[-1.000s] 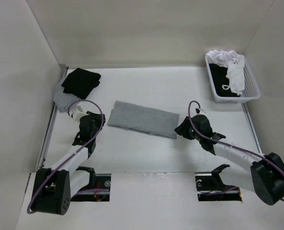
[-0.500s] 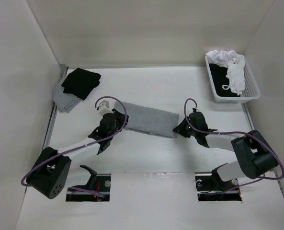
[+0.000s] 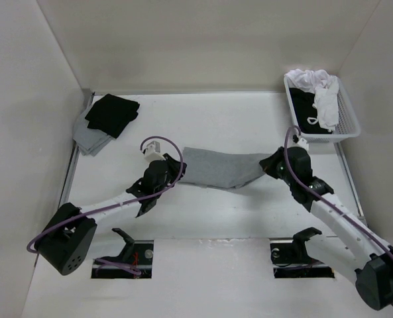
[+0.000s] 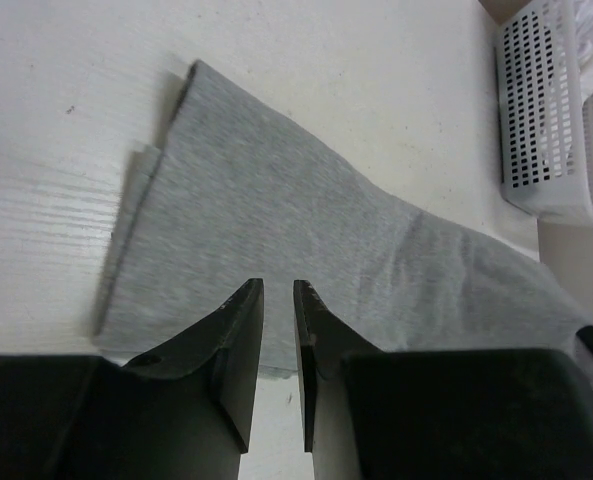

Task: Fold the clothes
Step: Fold the tank top

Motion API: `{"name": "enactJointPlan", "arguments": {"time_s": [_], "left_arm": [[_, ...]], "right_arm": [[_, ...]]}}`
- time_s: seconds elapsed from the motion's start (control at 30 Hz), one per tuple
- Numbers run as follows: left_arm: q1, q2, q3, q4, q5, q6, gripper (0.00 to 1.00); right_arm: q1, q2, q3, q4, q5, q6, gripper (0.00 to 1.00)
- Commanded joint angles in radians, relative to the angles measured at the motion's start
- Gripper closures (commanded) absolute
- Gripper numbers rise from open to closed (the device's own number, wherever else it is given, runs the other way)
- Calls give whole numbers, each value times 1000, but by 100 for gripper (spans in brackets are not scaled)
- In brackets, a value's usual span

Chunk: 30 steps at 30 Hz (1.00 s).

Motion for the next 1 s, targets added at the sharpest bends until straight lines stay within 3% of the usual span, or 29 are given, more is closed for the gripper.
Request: {"name": "enactJointPlan", "arguments": {"time_s": [0.0, 0.23, 0.57, 0.63, 0.73, 0.83, 0.97], "left_arm": [[-9, -48, 14, 48, -5, -4, 82], [36, -194, -24, -19, -2, -1, 81], [197, -430, -73, -154, 47, 3, 79], [235, -455, -75, -170, 70, 2, 78], [290, -472, -79, -176, 112, -3, 77], [318, -470, -78, -176, 129, -9, 76], [280, -404, -52, -147, 123, -12, 76]], "right_arm": [[51, 46, 167, -136, 107, -115, 99], [307, 331, 463, -209, 259, -240, 99], [552, 828, 899, -314, 289, -310, 98], [565, 934, 989, -337, 281, -304, 95], [584, 1057, 1078, -325, 279, -280, 82], [599, 1071, 1088, -299, 276, -243, 73], [598, 920, 946, -192, 275, -226, 65]]}}
